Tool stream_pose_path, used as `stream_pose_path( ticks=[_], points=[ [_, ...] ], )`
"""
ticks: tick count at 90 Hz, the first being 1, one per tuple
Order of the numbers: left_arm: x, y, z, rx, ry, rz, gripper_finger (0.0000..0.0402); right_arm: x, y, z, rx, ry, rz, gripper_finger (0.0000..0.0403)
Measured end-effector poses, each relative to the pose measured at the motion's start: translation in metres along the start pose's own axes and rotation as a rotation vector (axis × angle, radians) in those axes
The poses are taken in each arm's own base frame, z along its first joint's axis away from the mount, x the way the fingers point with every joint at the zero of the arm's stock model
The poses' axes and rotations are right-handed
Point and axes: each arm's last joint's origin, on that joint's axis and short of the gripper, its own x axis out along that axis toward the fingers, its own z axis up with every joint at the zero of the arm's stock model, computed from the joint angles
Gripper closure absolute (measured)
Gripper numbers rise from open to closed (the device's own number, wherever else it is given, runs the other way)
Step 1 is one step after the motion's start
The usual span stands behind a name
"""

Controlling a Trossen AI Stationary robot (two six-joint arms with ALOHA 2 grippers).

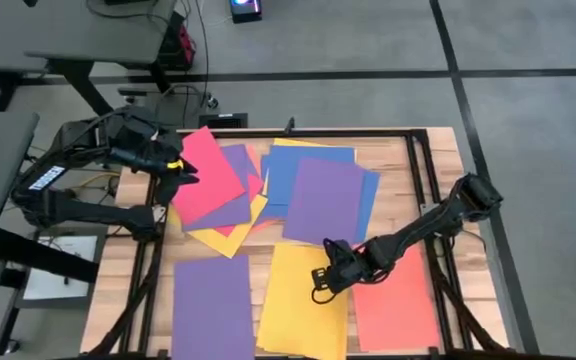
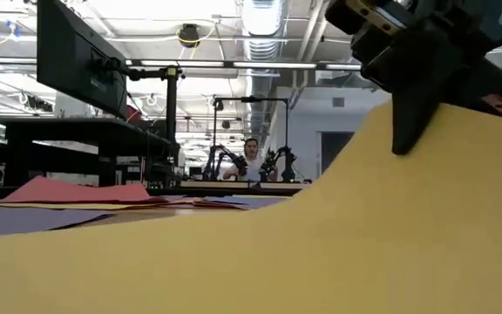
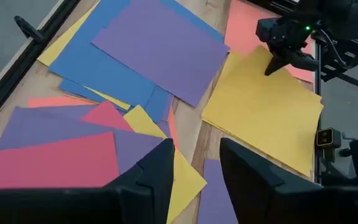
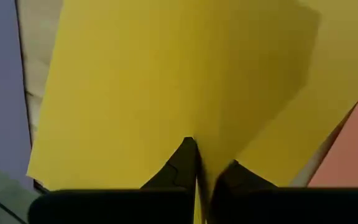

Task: Organize paper
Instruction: Stack the yellow paper on top of the yellow paper

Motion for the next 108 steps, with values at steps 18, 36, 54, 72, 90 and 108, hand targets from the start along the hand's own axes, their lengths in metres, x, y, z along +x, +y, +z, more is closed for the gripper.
stream_pose_path(
  ticks=[18, 36, 54, 72, 90, 108],
  points=[
    [0.0, 0.0, 0.0, -0.001, 0.0, 0.0, 0.0289, 0.0, 0.0, 0.0, -0.04, 0.008, -0.005, 0.0403],
    [0.0, 0.0, 0.0, -0.001, 0.001, 0.0, 0.0289, 0.0, -0.002, 0.002, -0.101, 0.044, -0.031, 0.0401],
    [0.0, 0.0, 0.0, -0.001, 0.001, 0.0, 0.0289, 0.0, -0.002, 0.004, -0.153, 0.045, -0.033, 0.0351],
    [0.0, 0.0, 0.0, -0.001, 0.001, 0.0, 0.0289, 0.001, -0.002, 0.01, -0.26, 0.042, -0.04, 0.0278],
    [0.0, 0.0, 0.002, 0.003, -0.019, -0.002, 0.0289, -0.009, 0.0, 0.018, -0.39, 0.132, -0.005, 0.0238],
    [0.01, 0.001, 0.006, -0.003, 0.015, -0.008, 0.0289, -0.044, 0.001, 0.016, -0.522, 0.137, 0.095, 0.0237]
  ],
)
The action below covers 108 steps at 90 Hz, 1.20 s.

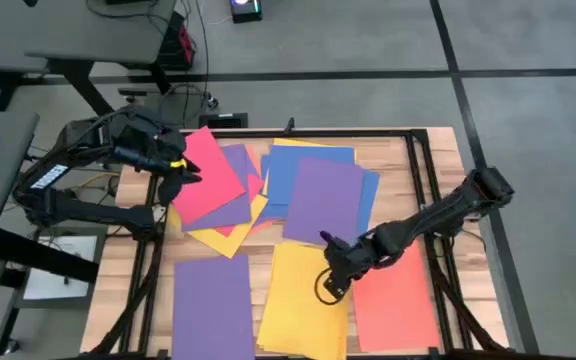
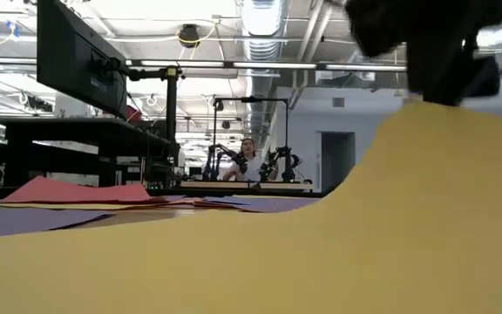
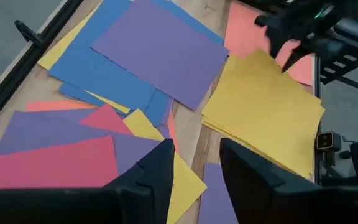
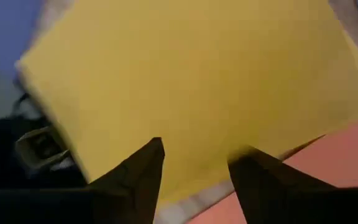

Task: Organize paper
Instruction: Stack the yellow paper on top of the yellow paper

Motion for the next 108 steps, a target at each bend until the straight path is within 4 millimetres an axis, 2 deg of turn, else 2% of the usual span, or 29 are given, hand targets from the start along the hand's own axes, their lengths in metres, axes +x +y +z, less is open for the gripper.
stream_pose_path(
  ticks=[18, 32, 42, 56, 67, 75, 90, 108],
  points=[
    [0.037, -0.001, 0.014, -0.02, 0.125, -0.044, 0.0289, -0.033, 0.003, -0.011, -0.195, -0.072, 0.032, 0.0243],
    [0.072, -0.015, 0.019, 0.044, 0.254, -0.089, 0.0291, -0.036, 0.002, -0.027, -0.348, -0.025, -0.011, 0.0243],
    [0.1, -0.032, 0.014, 0.101, 0.39, -0.1, 0.0302, -0.034, -0.003, -0.039, -0.435, 0.036, -0.091, 0.0243],
    [0.141, -0.052, -0.008, 0.18, 0.553, -0.091, 0.0318, -0.034, -0.01, -0.052, -0.516, 0.018, -0.226, 0.0243],
    [0.167, -0.061, -0.033, 0.221, 0.603, -0.109, 0.0324, -0.034, -0.007, -0.053, -0.522, -0.013, -0.211, 0.0243],
    [0.186, -0.06, -0.05, 0.239, 0.589, -0.123, 0.0324, -0.029, -0.005, -0.051, -0.505, -0.046, -0.167, 0.0243],
    [0.22, -0.055, -0.08, 0.266, 0.541, -0.174, 0.0324, -0.013, -0.015, -0.05, -0.404, -0.062, -0.136, 0.0243],
    [0.248, -0.056, -0.113, 0.323, 0.478, -0.243, 0.0324, 0.001, -0.019, -0.056, -0.471, -0.013, -0.111, 0.0252]
  ],
)
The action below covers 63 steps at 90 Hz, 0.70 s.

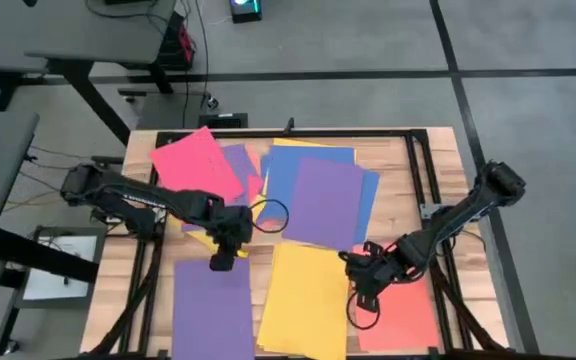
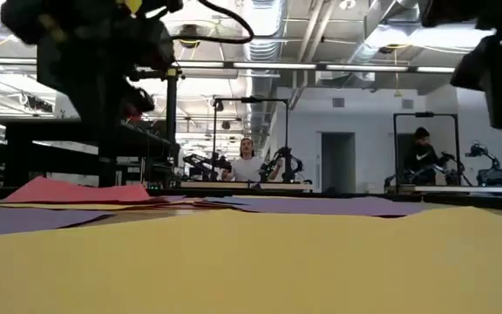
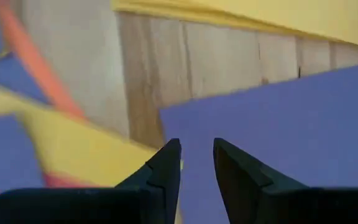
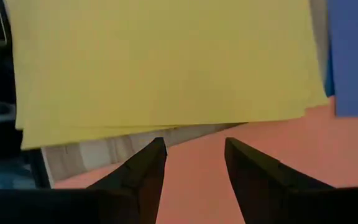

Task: Organize paper
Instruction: Stack the yellow paper on top of the yellow paper

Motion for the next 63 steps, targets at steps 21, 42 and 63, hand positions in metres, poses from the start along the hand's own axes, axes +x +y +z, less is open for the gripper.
stream_pose_path(
  ticks=[21, 42, 63],
  points=[
    [0.043, -0.008, -0.009, 0.068, 0.059, -0.046, 0.0324, 0.038, 0.012, -0.004, -0.14, 0.085, 0.051, 0.0307],
    [0.068, -0.008, -0.006, 0.033, 0.066, -0.05, 0.0324, 0.052, 0.01, -0.005, -0.092, 0.147, 0.044, 0.0396],
    [0.072, -0.009, 0.002, 0.089, -0.012, -0.059, 0.0324, 0.066, 0.007, -0.006, -0.1, 0.168, 0.012, 0.0401]
  ],
)
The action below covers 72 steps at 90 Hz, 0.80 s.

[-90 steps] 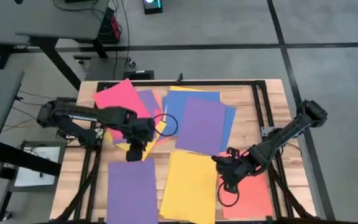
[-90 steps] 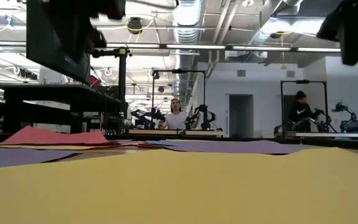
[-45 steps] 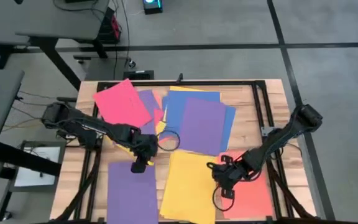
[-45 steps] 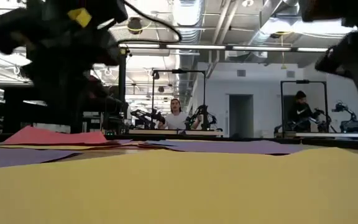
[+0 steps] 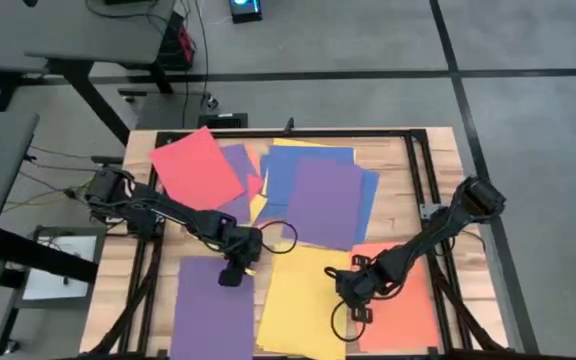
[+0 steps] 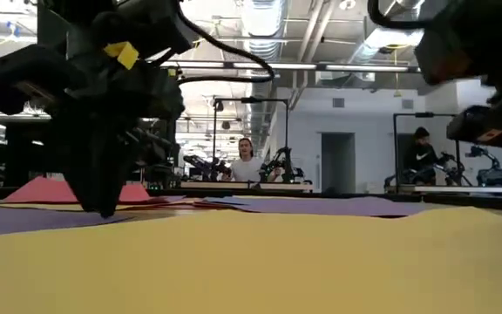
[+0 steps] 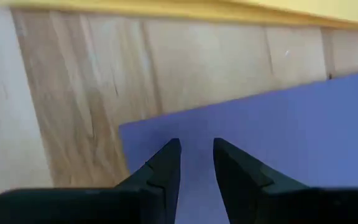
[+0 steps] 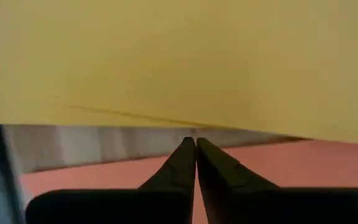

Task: Organize paper
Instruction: Stack the yellow paper on top of the yellow paper

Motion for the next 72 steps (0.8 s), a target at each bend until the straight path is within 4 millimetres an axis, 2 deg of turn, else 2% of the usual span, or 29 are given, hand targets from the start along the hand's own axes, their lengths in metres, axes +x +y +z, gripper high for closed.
stream_pose_path(
  ticks=[13, 23, 32, 52, 72],
  points=[
    [-0.004, -0.001, 0.003, 0.001, -0.007, 0.003, 0.0324, 0.009, -0.003, 0.004, 0.009, 0.008, -0.006, 0.0402],
    [-0.016, -0.005, 0.015, 0.0, -0.058, -0.002, 0.0324, 0.01, -0.004, 0.006, 0.016, -0.003, 0.001, 0.0402],
    [-0.018, -0.006, 0.019, 0.011, -0.068, 0.004, 0.0324, 0.01, -0.005, 0.008, 0.021, -0.009, 0.005, 0.0402],
    [0.011, 0.002, 0.015, 0.009, 0.006, 0.021, 0.0324, 0.011, -0.006, 0.008, 0.018, -0.007, 0.002, 0.0403],
    [0.019, 0.003, 0.022, -0.016, -0.031, 0.011, 0.0324, 0.013, -0.006, 0.008, 0.025, -0.003, -0.002, 0.0403]
  ],
)
